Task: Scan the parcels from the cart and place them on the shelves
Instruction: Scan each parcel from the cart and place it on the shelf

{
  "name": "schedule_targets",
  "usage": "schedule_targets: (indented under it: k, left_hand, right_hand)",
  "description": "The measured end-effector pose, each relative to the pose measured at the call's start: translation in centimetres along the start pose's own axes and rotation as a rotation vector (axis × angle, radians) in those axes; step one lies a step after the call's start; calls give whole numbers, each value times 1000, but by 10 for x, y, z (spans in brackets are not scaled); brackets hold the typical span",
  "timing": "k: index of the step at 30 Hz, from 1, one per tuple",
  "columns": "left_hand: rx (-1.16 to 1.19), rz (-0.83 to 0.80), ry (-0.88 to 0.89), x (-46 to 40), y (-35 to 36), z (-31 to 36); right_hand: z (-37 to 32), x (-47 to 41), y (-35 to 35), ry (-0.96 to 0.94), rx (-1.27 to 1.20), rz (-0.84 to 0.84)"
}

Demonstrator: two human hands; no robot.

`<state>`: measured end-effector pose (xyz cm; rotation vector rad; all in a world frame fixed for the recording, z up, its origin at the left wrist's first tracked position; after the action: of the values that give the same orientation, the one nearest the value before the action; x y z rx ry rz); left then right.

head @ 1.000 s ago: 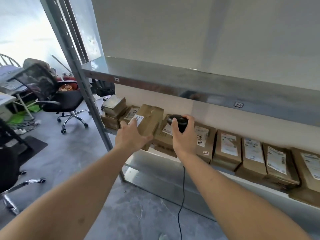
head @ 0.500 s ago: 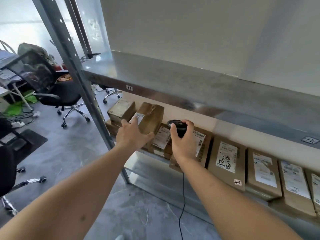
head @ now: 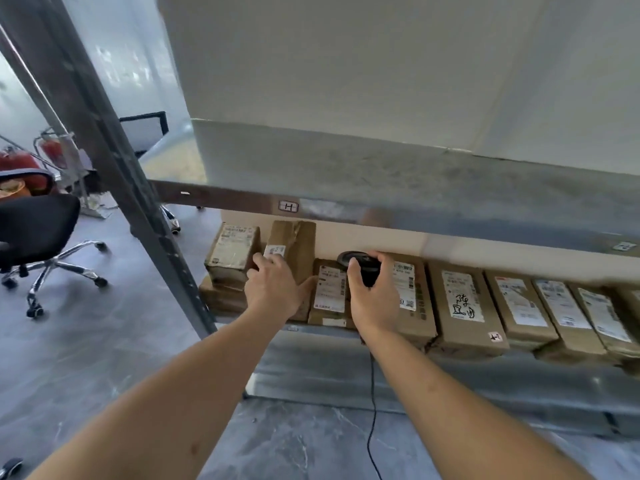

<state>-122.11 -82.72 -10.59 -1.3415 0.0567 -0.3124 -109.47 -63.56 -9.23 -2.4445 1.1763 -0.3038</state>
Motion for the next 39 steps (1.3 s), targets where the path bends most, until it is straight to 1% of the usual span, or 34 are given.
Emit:
schedule_targets:
  k: [6, 8, 10, 14, 16, 20, 24, 30, 35, 39]
  left_hand:
    - [-92, 31, 91, -11, -5, 10]
    - [-101, 48, 164, -12, -6, 19]
    - [-88, 66, 279, -8, -9, 33]
    - [-21, 51, 461, 11, -20, 66]
    - [-12, 23, 520, 25, -22, 82]
    - [-34, 0, 575, 56, -25, 113]
    - [-77, 5, 619, 90, -31, 153]
    - [-80, 25, 698, 151, -35, 223]
    - [-83, 6, 808, 205, -31, 289]
    - [-86, 13, 914, 249, -23, 345]
  right_hand:
    - [-1, 8, -12, 24, 2, 49]
    - [-1, 9, -21, 29, -1, 58]
    - [0, 11, -29, 36, -6, 64]
    - [-1, 14, -52, 11, -14, 89]
    - [1, 17, -67, 6, -28, 109]
    - [10, 27, -103, 2, -52, 129]
    - [14, 38, -157, -14, -86, 169]
    - [32, 64, -246, -27, -113, 265]
    - [51, 88, -326, -30, -128, 359]
    - [75, 107, -389, 9, -124, 442]
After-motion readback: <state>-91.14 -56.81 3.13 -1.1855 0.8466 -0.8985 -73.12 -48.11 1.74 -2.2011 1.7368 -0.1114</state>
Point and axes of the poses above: each hand's wrist, its own x-axis away from the middle knuckle, its own y-axis out of the palm, z = x × y, the point moved 10 cm from there along -x, towards the middle knuckle, and after that the axes turned 4 degrees about y, right-handed, at the moved point
